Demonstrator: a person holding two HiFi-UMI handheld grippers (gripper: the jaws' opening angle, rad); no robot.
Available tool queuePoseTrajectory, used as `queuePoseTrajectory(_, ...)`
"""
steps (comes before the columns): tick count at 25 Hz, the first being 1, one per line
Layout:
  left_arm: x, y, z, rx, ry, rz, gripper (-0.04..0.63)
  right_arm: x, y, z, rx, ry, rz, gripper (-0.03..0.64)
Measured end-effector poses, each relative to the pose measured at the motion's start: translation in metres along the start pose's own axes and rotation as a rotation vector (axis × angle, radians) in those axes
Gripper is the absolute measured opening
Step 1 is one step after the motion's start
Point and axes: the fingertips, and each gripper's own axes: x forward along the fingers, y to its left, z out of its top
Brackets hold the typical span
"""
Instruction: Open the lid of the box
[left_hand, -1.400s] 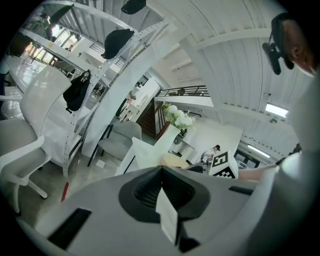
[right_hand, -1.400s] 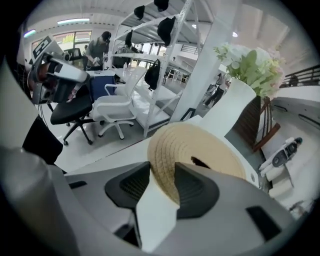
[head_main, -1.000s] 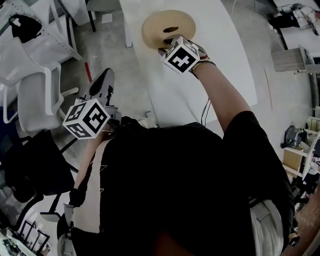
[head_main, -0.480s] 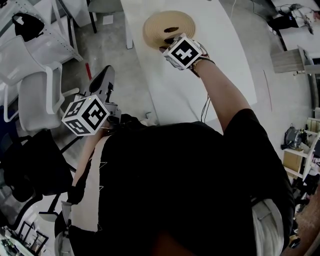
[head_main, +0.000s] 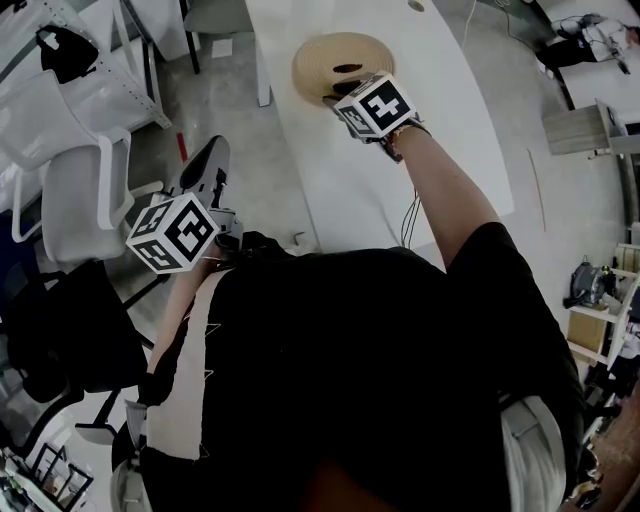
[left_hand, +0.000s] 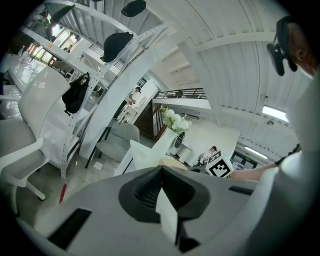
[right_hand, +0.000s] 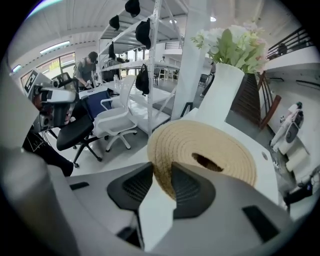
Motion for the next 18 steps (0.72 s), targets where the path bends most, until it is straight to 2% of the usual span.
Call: queuePoseTrajectory(18, -0.011, -0.007, 0.008, 0.02, -0.03, 0.013, 0.009, -0.015, -0.004, 0.005, 0.186, -0.138, 0.029, 0.12)
